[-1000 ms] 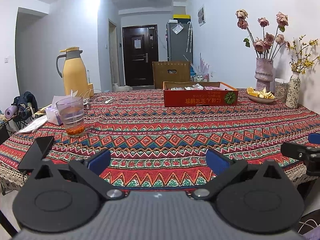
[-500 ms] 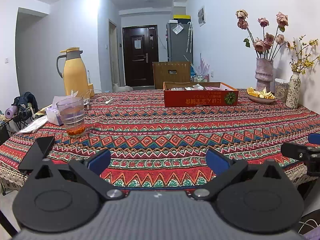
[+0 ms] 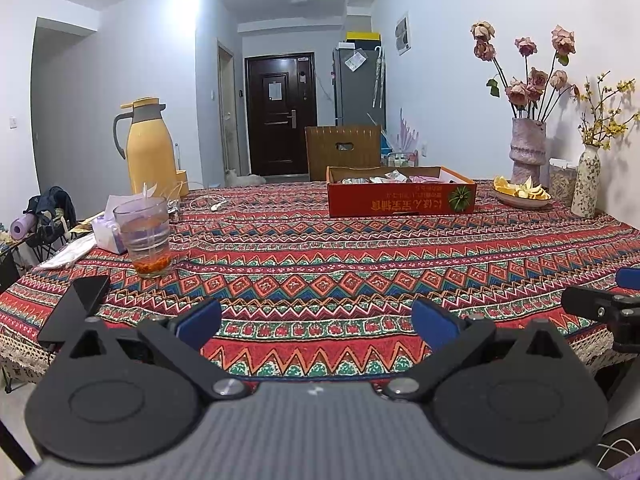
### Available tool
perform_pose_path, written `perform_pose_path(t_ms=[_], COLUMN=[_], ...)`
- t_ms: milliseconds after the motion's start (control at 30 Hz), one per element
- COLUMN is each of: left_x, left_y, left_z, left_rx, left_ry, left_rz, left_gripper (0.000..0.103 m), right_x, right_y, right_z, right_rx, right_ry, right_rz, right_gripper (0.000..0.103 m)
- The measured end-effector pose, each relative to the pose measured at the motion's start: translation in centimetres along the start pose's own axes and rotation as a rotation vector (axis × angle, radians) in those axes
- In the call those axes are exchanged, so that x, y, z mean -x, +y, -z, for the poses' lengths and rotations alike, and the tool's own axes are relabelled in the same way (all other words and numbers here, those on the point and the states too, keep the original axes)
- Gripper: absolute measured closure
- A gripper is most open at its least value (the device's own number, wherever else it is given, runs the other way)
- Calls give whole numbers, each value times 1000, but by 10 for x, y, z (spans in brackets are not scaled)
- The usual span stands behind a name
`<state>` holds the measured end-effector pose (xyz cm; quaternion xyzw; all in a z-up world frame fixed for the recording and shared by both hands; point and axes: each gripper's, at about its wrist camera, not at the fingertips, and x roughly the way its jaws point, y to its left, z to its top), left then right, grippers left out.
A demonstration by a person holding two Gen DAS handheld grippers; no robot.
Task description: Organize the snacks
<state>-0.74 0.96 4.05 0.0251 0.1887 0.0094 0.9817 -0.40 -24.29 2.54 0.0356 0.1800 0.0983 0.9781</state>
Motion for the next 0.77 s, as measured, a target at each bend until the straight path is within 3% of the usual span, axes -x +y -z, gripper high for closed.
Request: perform_pose_path(t_ms=[767], left_x=[0], left_y=[-2], left_z=[2], left_rx=[3], left_ry=[3], left_rz=[16], left_gripper=[0], right_x=[-1], right_y=[1], right_z=[0], right_rx=[3], right_ry=[6], right_rz=[-4], right_gripper=[0])
